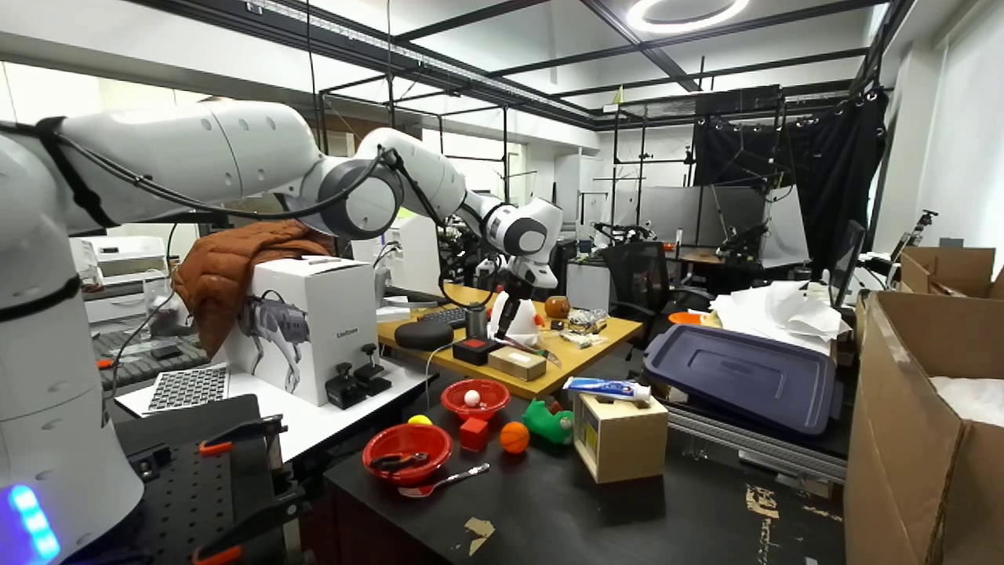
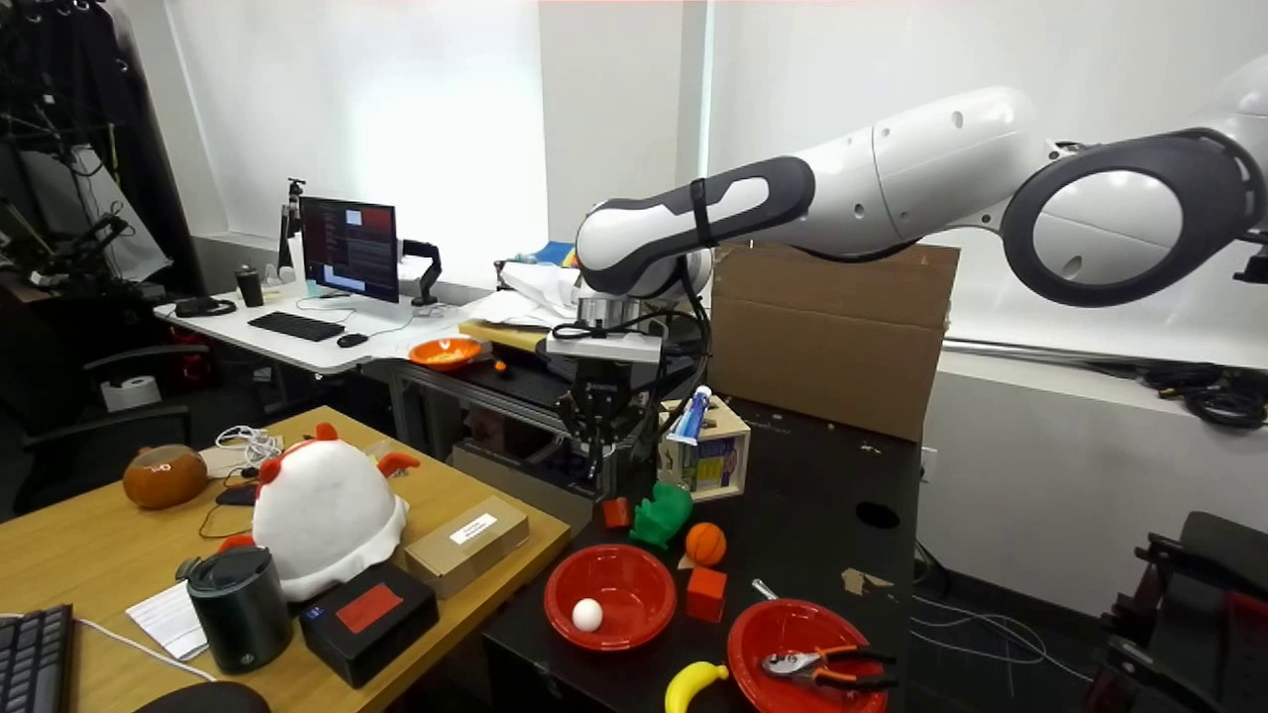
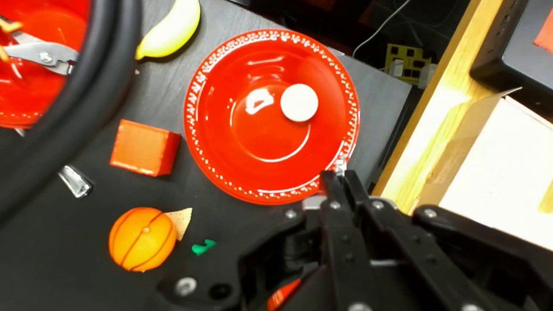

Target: Pick up the folk from the bowl and put it on the counter

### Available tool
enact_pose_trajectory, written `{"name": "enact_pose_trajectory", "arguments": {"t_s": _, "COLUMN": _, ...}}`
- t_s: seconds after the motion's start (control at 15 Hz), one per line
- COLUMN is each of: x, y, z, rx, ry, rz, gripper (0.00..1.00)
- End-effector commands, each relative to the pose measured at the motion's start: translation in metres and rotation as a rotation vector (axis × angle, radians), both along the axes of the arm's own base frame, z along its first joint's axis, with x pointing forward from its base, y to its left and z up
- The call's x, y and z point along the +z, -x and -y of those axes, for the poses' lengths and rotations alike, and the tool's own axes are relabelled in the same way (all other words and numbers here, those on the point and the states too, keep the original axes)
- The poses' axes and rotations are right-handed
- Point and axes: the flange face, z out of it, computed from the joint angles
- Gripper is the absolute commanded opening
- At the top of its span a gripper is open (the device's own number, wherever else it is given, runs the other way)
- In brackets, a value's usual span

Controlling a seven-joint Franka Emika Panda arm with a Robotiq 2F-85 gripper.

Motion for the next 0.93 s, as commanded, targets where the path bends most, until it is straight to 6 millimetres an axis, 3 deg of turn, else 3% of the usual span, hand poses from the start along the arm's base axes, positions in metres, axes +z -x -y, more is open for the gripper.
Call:
{"name": "enact_pose_trajectory", "arguments": {"t_s": 0.0, "x": 0.014, "y": -0.001, "z": 0.006, "rx": -0.015, "ry": 0.005, "rz": -0.005, "gripper": 0.01}}
{"name": "enact_pose_trajectory", "arguments": {"t_s": 0.27, "x": -0.002, "y": 0.004, "z": 0.017, "rx": -0.045, "ry": -0.013, "rz": -0.048, "gripper": 0.01}}
{"name": "enact_pose_trajectory", "arguments": {"t_s": 0.87, "x": -0.054, "y": 0.032, "z": 0.061, "rx": -0.18, "ry": -0.045, "rz": -0.19, "gripper": 0.01}}
